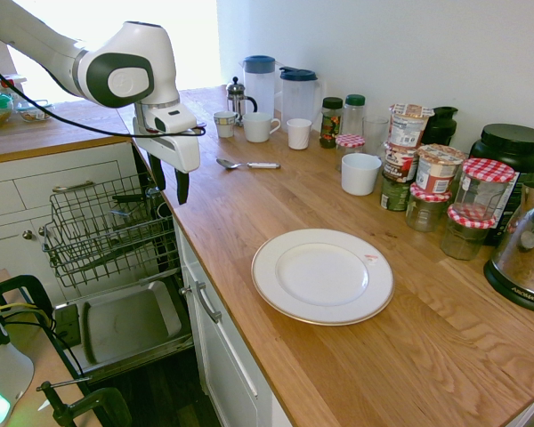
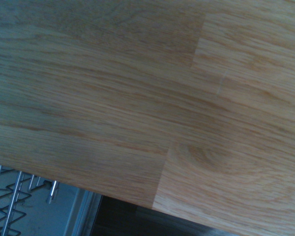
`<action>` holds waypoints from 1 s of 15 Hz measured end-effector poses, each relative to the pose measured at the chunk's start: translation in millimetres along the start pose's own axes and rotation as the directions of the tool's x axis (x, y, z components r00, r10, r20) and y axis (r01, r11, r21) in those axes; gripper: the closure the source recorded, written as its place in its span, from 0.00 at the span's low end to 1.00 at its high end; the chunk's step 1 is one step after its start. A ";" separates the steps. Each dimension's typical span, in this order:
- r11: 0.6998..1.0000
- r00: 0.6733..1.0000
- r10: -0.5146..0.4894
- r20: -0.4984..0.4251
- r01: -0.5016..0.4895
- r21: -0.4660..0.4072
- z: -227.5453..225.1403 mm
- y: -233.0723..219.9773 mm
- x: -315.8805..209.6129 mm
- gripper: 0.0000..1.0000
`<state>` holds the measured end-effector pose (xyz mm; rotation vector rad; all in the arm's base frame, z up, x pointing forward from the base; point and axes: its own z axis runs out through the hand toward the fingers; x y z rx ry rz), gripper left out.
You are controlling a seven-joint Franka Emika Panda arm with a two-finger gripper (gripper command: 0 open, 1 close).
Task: Put the spoon in the dishwasher
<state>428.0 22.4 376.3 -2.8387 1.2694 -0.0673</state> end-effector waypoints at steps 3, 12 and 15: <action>0.999 0.999 0.035 0.002 -0.035 0.007 -6.3 -4.1 3.2 0.00; 0.867 0.868 0.492 0.060 -0.495 0.053 -45.6 -155.4 59.2 0.00; 0.798 0.799 0.598 0.053 -0.601 0.048 -30.2 -193.5 83.1 0.00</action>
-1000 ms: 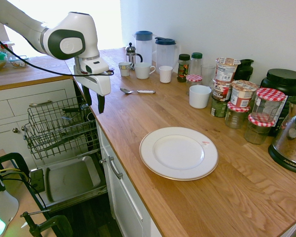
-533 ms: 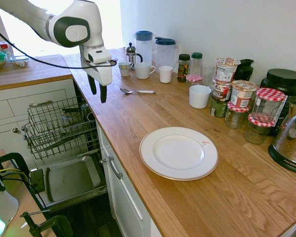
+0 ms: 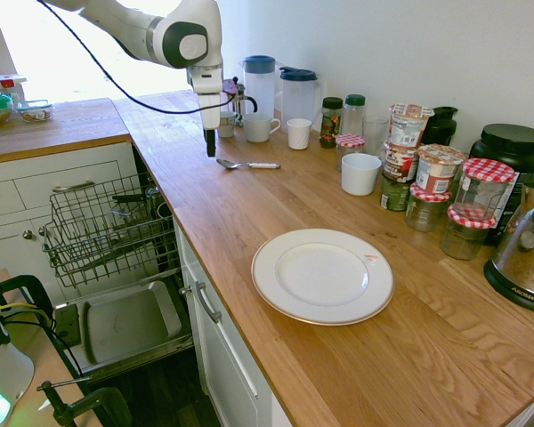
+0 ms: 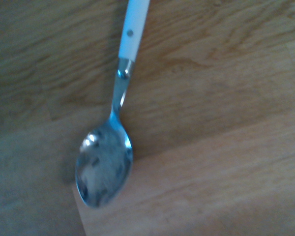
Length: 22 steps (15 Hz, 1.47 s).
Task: Put the spoon in the dishwasher
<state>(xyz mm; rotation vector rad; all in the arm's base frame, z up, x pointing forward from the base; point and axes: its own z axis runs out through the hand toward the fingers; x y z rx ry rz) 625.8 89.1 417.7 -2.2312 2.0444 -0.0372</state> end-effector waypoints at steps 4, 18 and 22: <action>0.992 0.991 0.124 -0.054 -0.124 0.005 18.7 -40.3 -2.2 0.00; 0.972 0.969 0.226 -0.100 -0.231 -0.043 87.4 -110.9 17.5 1.00; 0.972 0.970 0.218 -0.106 -0.225 -0.067 87.7 -114.2 14.0 1.00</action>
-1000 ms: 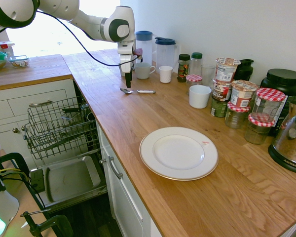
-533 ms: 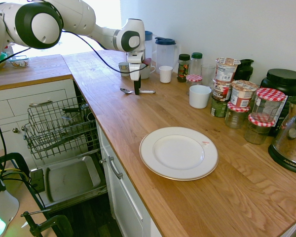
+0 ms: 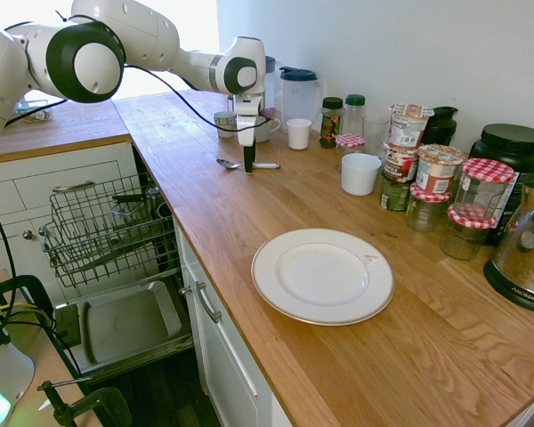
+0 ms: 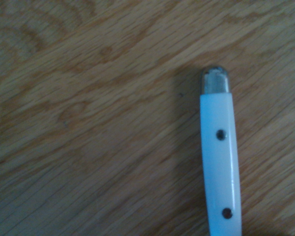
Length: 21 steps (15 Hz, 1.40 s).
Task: Put the spoon in the dishwasher
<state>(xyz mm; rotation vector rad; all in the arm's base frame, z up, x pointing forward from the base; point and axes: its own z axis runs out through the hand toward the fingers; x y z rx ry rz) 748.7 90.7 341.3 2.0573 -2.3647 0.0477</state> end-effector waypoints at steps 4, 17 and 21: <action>1.000 1.000 -0.005 0.000 0.005 -0.001 0.1 -1.6 -4.6 1.00; 1.000 0.999 -0.015 0.041 0.015 -0.001 1.1 -6.7 10.1 1.00; 0.998 0.997 -0.061 0.041 0.060 0.015 -2.4 -4.5 22.0 1.00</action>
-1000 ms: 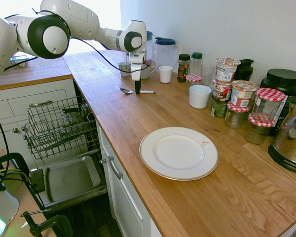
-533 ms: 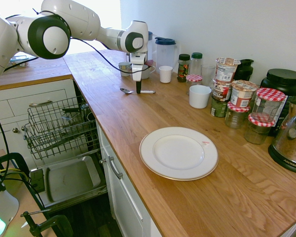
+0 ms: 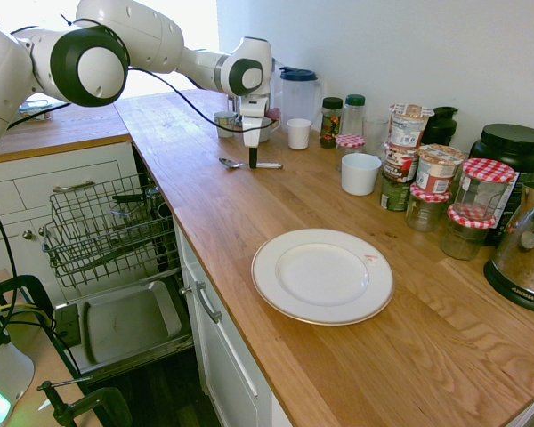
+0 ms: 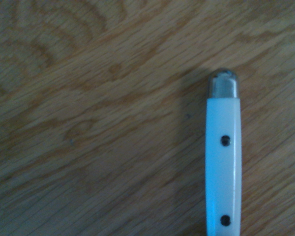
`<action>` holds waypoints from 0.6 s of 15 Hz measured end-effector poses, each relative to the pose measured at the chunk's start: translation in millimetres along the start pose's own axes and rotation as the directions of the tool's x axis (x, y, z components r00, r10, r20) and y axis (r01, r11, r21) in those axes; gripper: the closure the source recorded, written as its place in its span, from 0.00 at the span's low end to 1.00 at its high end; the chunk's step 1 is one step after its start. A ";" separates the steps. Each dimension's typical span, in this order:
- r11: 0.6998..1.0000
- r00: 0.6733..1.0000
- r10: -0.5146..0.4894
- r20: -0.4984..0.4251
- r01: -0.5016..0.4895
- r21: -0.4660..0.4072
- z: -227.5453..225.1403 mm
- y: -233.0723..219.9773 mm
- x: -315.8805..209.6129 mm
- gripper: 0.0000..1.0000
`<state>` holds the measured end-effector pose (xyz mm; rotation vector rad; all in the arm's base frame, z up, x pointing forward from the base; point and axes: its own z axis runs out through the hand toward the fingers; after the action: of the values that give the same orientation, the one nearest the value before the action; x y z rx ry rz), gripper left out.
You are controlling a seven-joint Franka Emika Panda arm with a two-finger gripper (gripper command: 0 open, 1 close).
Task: Put the spoon in the dishwasher
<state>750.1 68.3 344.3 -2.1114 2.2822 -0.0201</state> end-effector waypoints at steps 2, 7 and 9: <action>0.999 0.999 -0.041 -0.002 0.041 0.009 -18.7 13.1 -2.4 1.00; 0.979 0.979 -0.200 -0.024 0.201 0.039 -92.5 83.1 -68.7 1.00; 0.962 0.963 -0.269 -0.027 0.270 0.035 -101.4 120.2 -101.0 1.00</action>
<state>634.9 177.1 443.4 -2.3948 1.9683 -0.0943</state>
